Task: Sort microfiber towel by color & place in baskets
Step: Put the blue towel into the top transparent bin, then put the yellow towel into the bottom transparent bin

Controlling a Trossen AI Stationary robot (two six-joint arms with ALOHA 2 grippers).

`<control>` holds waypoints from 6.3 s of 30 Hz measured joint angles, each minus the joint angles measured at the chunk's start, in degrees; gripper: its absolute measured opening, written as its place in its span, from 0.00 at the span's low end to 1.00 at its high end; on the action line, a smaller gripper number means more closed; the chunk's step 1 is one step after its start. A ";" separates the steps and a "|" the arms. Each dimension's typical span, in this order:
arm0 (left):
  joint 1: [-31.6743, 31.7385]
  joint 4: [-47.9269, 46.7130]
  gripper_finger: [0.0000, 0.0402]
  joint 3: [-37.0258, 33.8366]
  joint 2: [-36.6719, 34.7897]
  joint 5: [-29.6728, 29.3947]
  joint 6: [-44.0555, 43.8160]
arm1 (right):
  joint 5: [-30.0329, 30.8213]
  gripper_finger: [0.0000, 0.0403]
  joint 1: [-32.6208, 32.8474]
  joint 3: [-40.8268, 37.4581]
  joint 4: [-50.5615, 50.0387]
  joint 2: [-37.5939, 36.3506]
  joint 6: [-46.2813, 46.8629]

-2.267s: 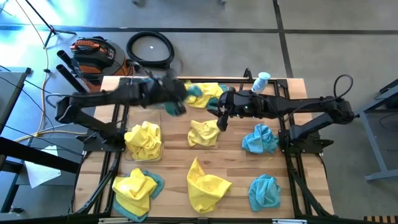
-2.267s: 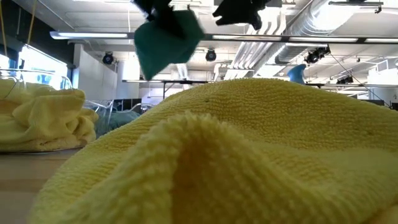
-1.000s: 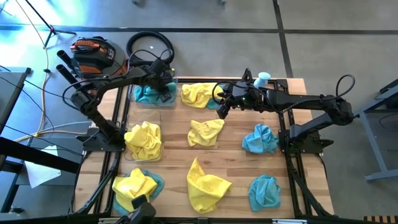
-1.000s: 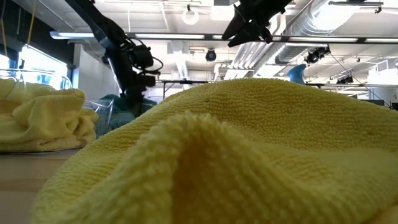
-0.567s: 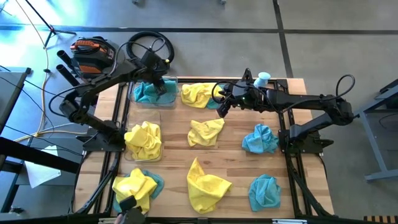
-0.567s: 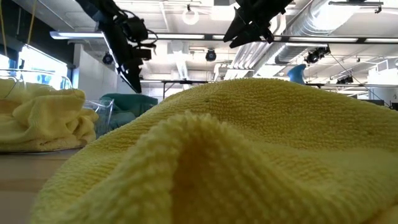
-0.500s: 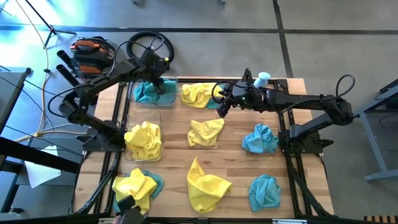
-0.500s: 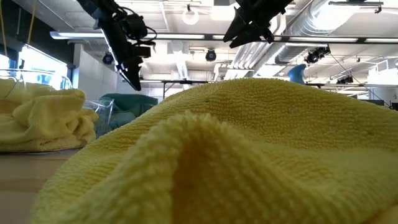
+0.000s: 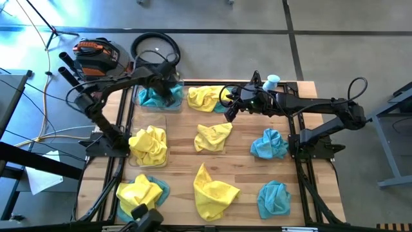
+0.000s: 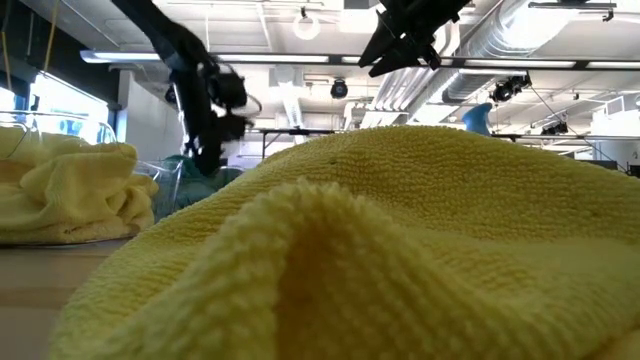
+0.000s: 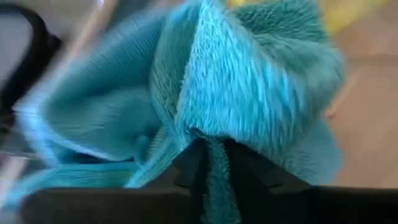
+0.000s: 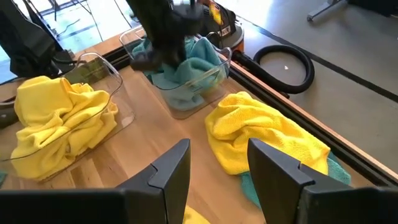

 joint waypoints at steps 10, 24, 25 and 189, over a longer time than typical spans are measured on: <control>0.11 5.15 0.04 -1.50 6.17 -0.32 -2.56 | -0.11 0.39 0.15 0.00 0.00 0.00 1.35; 0.02 1.52 0.03 0.31 -9.91 -1.77 -4.48 | -0.05 0.39 0.15 0.00 -0.02 0.00 3.15; 0.02 1.54 0.03 0.31 -11.53 -1.77 -4.46 | -0.05 0.39 0.15 0.00 -0.02 0.00 3.10; -65.24 -48.02 0.00 32.74 -31.45 -39.02 -64.60 | 2.34 0.01 12.57 -28.87 -6.28 -23.50 27.09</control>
